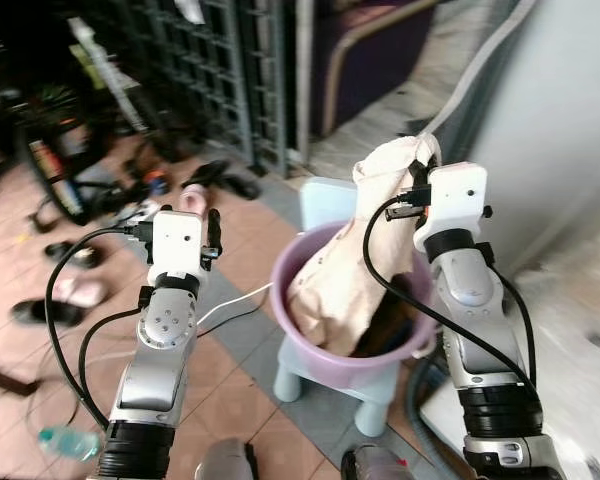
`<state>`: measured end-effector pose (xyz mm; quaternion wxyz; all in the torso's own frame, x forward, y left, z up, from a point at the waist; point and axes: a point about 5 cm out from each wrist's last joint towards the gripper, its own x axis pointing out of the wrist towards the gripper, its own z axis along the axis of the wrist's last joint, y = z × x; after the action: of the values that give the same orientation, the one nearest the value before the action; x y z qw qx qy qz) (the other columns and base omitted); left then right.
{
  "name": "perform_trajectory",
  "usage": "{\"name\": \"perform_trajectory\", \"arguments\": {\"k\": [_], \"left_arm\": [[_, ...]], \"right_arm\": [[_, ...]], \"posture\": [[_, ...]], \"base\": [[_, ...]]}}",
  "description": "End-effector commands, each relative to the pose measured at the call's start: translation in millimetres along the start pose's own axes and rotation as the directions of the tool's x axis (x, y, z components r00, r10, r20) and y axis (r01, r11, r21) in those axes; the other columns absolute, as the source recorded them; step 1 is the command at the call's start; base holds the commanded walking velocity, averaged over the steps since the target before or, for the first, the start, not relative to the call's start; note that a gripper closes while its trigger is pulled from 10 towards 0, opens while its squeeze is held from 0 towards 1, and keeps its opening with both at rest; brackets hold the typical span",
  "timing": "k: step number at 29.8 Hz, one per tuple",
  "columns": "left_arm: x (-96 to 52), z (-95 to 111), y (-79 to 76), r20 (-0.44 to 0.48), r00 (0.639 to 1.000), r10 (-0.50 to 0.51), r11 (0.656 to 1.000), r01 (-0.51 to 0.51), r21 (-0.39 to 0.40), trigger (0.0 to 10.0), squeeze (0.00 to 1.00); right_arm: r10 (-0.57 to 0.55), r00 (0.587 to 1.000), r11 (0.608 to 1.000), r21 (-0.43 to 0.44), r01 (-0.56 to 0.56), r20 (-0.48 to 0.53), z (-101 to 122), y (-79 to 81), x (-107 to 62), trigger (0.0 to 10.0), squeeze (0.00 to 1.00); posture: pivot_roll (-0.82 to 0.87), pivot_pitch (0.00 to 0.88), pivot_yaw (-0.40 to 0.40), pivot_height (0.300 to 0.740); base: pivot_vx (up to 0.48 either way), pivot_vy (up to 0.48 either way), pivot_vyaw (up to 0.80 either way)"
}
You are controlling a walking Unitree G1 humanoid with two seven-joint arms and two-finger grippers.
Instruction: Clothes washing
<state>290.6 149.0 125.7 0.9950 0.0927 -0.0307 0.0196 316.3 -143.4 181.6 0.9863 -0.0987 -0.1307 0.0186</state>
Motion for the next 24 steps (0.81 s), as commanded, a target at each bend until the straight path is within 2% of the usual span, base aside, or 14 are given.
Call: {"name": "perform_trajectory", "arguments": {"k": [1, 7, 14, 24], "left_arm": [[0.4, -2.9, -0.4, -0.004, 1.000, -0.004, 1.000, 0.004, 0.010, 10.0, 0.00], [3.0, -1.9, 2.9, 0.003, 1.000, 0.021, 1.000, -0.021, 0.009, 10.0, 0.00], [1.0, -3.9, -2.8, 0.011, 1.000, 0.016, 1.000, -0.015, -0.027, 10.0, 0.00], [7.2, 1.5, -1.0, 0.035, 0.999, 0.014, 0.999, -0.013, -0.035, 10.0, 0.00]], "right_arm": [[0.000, 0.999, 1.000, -0.012, 0.000, 0.041, 8.5, 1.4, 7.4, 10.0, 0.00], [0.005, 0.997, 1.000, -0.025, -0.003, 0.082, 20.1, -0.9, 19.2, 10.0, 0.00], [-0.026, 0.987, 0.995, -0.091, 0.041, 0.161, 37.2, -13.1, 30.9, 10.0, 0.00], [-0.083, 0.982, 0.987, -0.119, 0.104, 0.172, 40.4, -30.7, 37.7, 10.0, 0.00]], "posture": [[-0.01, 0.000, 0.073, 0.740], [-0.01, 0.000, 0.060, 0.740], [-0.03, 0.000, 0.058, 0.740], [-0.04, 0.000, 0.058, 0.740]], "base": [[0.000, -0.356, -0.79], [0.000, -0.351, -0.79], [0.000, 0.000, -0.79], [0.000, 0.000, -0.78]]}}
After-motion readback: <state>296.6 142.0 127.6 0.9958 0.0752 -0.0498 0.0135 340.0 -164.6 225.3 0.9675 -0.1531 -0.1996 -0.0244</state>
